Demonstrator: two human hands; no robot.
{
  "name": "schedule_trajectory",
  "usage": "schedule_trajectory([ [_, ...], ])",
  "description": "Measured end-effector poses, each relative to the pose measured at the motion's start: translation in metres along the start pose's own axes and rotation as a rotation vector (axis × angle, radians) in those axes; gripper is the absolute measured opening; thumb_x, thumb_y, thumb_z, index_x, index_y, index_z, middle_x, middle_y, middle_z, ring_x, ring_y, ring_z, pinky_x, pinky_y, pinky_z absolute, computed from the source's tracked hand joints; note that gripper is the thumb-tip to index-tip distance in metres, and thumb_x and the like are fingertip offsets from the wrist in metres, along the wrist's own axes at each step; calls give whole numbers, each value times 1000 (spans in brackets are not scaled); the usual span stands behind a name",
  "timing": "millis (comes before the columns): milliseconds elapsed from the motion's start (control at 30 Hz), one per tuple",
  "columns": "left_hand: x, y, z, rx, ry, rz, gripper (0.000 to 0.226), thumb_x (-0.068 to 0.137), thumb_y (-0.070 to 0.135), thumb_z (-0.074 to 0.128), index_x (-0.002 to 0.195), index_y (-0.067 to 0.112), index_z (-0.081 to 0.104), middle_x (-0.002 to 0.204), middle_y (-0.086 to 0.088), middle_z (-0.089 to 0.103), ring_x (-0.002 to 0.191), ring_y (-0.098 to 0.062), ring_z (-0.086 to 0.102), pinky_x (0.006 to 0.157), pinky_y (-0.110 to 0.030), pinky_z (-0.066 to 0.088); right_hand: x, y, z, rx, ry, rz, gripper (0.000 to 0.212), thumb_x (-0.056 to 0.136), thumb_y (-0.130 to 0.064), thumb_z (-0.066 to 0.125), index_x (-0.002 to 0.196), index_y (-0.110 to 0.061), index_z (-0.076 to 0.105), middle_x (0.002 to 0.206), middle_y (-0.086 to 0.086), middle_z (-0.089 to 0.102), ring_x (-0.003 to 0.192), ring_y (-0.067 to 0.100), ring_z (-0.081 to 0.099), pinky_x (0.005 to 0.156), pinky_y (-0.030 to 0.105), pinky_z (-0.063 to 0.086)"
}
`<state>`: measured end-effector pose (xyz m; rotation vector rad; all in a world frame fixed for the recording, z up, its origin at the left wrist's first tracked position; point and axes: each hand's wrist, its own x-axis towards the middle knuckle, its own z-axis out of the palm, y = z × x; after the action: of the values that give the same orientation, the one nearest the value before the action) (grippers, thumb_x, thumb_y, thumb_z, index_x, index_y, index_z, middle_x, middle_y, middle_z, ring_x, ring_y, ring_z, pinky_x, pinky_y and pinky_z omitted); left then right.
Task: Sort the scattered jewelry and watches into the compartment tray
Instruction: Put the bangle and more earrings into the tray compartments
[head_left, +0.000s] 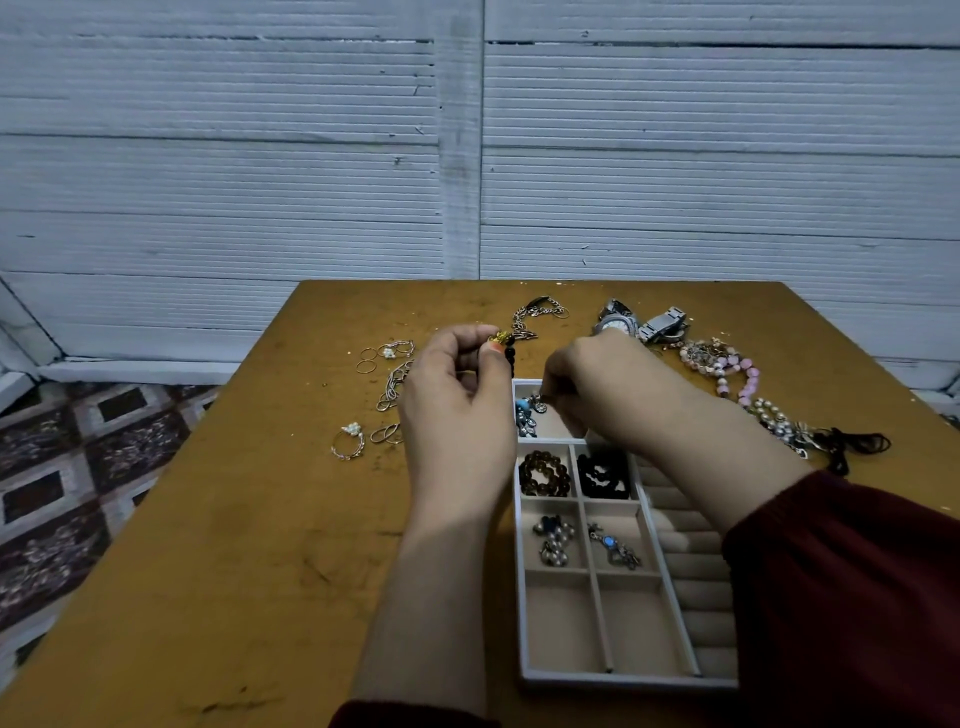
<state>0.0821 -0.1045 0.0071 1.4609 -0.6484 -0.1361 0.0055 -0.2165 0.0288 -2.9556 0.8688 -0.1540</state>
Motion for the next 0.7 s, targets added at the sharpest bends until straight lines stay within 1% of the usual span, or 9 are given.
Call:
schedule_trajectory([
  [67,0,0,-1,-4,3,0,13,91,13,57,94,22,65,72,13,59,56,2,47,58,-17,40,0,-2,-3,28,28,18,13,85,-13,58,86,-20,70,82,5,71,86,24,62,80,33,53],
  [133,1,1,-1,-4,7,1,13,91,12,56,94,22,65,73,13,59,56,2,48,57,-16,41,0,-5,-5,73,43,24,12,88,-22,59,87,-19,71,85,7,71,87,25,62,78,34,52],
  [233,1,1,-1,-3,14,8,13,91,11,57,94,21,65,72,13,59,55,3,48,57,-16,41,3,-12,-5,154,-12,18,15,87,-31,63,86,-19,72,85,5,71,85,22,61,76,30,50],
  [300,1,0,-1,-7,17,5,13,91,11,57,93,22,64,72,12,59,55,3,48,57,-15,41,5,-15,-4,169,-43,12,14,86,-31,66,86,-19,73,85,4,71,86,21,61,74,28,47],
  [367,1,0,-1,-13,17,2,13,91,12,57,92,23,64,73,13,59,56,3,48,57,-13,40,8,-15,-4,166,-40,10,10,84,-29,68,85,-20,73,85,4,71,87,21,62,72,27,45],
  [533,0,1,-1,-18,12,-7,14,91,12,56,92,24,63,72,13,59,56,4,48,56,-11,39,10,-12,0,112,-14,-1,7,83,-24,68,87,-20,73,89,4,71,91,22,62,75,29,47],
  [633,0,2,-1,-17,16,-9,13,91,12,56,93,22,64,73,13,58,55,4,49,56,-11,39,9,-12,1,146,28,10,1,81,-20,69,82,-20,69,86,3,70,88,21,61,70,27,44],
  [700,0,2,-1,-25,18,-13,13,91,12,56,94,21,64,72,11,58,54,4,49,56,-13,40,7,-11,1,174,30,10,5,80,-16,68,82,-20,70,83,1,69,84,18,60,66,25,42],
])
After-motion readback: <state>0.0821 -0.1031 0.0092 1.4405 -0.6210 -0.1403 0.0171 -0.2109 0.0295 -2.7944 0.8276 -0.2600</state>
